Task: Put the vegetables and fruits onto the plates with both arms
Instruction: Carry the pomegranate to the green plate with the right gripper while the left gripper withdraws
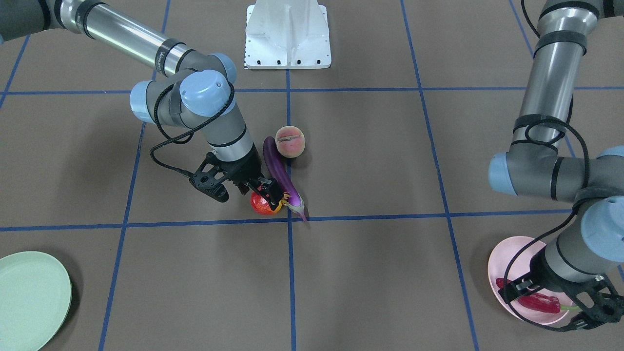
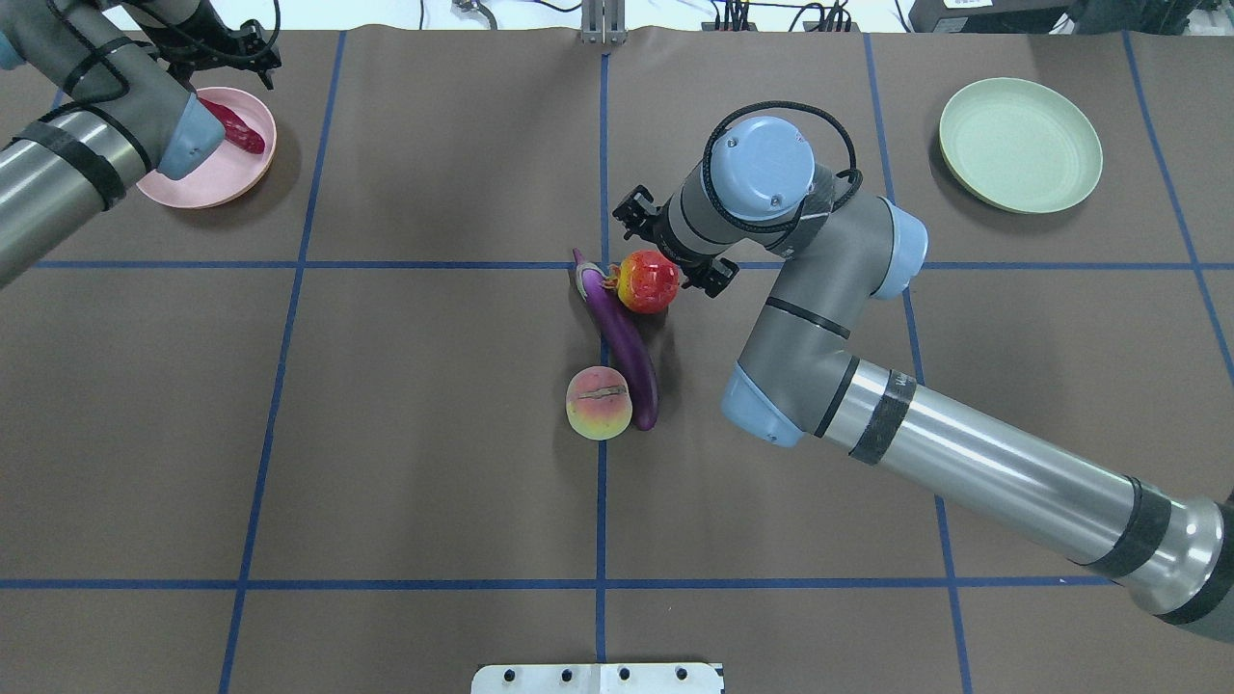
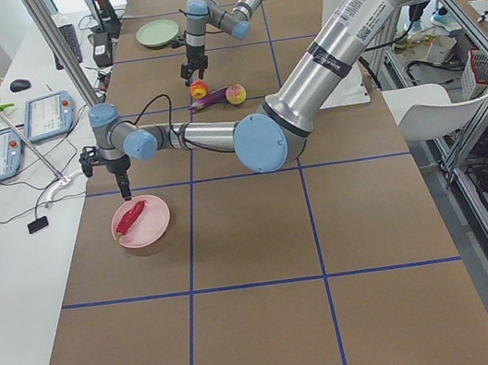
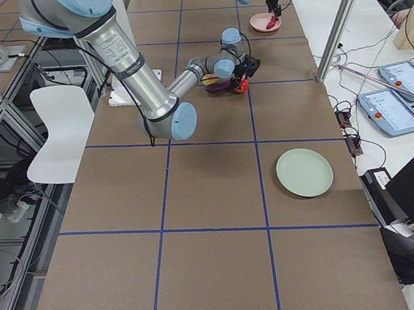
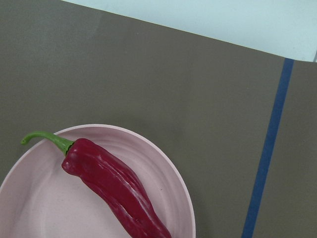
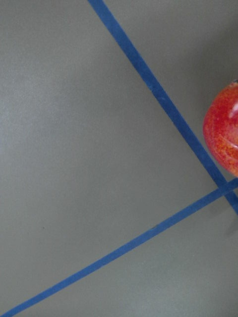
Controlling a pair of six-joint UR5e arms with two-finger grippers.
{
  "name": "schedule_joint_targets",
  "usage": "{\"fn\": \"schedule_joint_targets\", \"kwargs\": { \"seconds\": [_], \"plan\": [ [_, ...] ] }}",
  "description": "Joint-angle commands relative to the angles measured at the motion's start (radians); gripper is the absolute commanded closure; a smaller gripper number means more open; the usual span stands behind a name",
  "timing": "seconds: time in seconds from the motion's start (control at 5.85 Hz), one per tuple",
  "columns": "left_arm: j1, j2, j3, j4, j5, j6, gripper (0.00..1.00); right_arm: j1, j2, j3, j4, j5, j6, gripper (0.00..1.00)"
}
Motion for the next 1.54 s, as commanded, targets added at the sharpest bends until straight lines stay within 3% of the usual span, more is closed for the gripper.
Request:
{"fn": "schedule_joint_targets", "kwargs": {
  "seconds": [0.0,0.68,0.86,1.03,1.37],
  "plan": [
    [0.005,0.001,-0.013,0.002,0.0,-0.002,0.0,-0.003,-0.003,-0.007,0.0,0.001,0.018,0.03],
    [0.005,0.003,-0.013,0.001,0.003,0.0,0.0,-0.037,-0.001,-0.018,0.008,-0.012,0.05,0.03],
    [0.005,0.003,-0.017,0.001,0.005,-0.002,0.0,-0.037,0.002,-0.017,0.008,-0.012,0.053,0.33],
    [0.005,0.003,-0.023,0.001,0.005,-0.014,0.0,-0.035,0.003,-0.012,0.009,-0.011,0.055,0.99],
    [0.008,0.001,-0.036,0.002,0.003,-0.034,0.0,0.044,0.002,0.006,0.006,0.046,0.044,1.0]
  ]
}}
